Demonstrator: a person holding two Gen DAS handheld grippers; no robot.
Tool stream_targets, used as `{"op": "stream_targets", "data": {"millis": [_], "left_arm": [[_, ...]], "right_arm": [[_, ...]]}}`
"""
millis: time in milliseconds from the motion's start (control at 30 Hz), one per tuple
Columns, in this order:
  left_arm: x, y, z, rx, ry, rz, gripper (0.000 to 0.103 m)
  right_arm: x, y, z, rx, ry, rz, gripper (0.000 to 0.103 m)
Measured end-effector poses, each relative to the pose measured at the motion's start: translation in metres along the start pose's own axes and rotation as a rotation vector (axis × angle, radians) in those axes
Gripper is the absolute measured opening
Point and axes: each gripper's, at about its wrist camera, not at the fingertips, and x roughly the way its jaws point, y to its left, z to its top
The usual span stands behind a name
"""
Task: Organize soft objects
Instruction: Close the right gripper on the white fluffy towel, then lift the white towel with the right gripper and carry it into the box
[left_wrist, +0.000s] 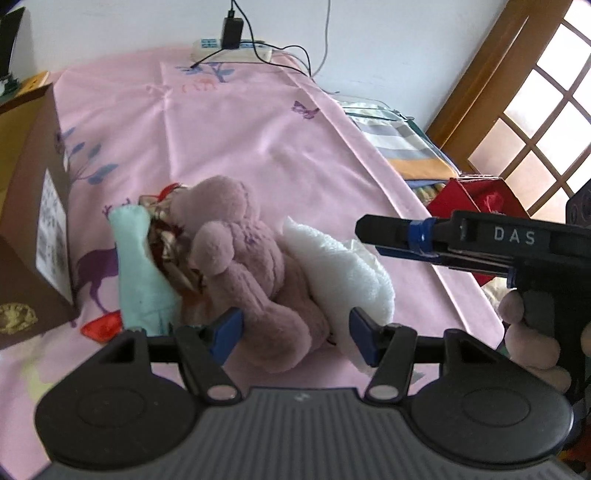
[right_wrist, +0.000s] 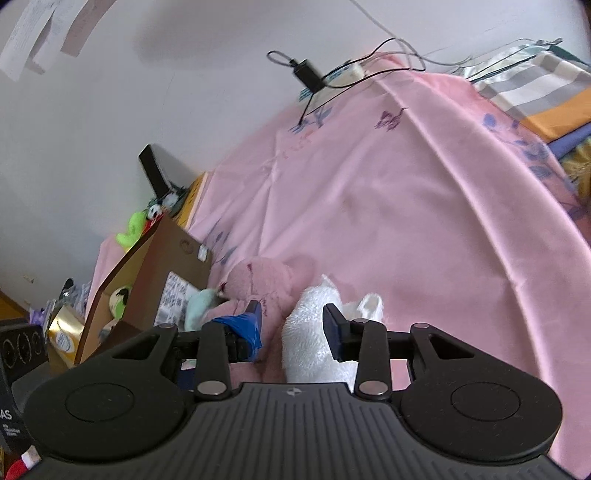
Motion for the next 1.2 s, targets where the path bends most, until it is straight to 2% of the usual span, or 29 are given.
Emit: {"op": "stream_targets", "data": {"millis": [133, 267, 433, 500, 633, 867, 1000, 1200], "left_arm": [[-0.010, 0.003, 0.003, 0.035, -0.035, 0.042, 0.060], [-0.023, 0.011, 0.005, 0.031, -0.050, 0.026, 0.060], [-0.030, 0.000, 0.005, 0.040, -0.064, -0.106, 0.060], [-0.022, -0.011, 0.005, 0.066, -0.053, -0.135, 0.060], [-0.004, -0.027, 0.006, 0.117, -0.029, -0.118, 0.060], [0.023, -0.032, 0.010, 0.133, 0.023, -0.113, 0.060], [0.038, -0.033, 0.009, 0.131, 0.057, -0.129, 0.060], [0.049, -0.035, 0.007, 0.142, 0.060, -0.106, 0.060]], "right_arm": [[-0.001, -0.005, 0.000, -0.014, -0.007, -0.053, 0.020], [0.002, -0.015, 0.002, 0.044, 0.012, -0.048, 0.020], [0.009, -0.023, 0.004, 0.067, 0.029, -0.072, 0.020], [0.011, -0.027, 0.005, 0.095, 0.040, -0.072, 0.020], [0.011, -0.035, 0.010, 0.142, 0.051, -0.071, 0.020], [0.013, -0.044, 0.014, 0.200, 0.105, -0.037, 0.021], [0.024, -0.048, 0.012, 0.228, 0.175, 0.003, 0.023], [0.036, -0.053, 0.010, 0.283, 0.211, 0.054, 0.024]]}}
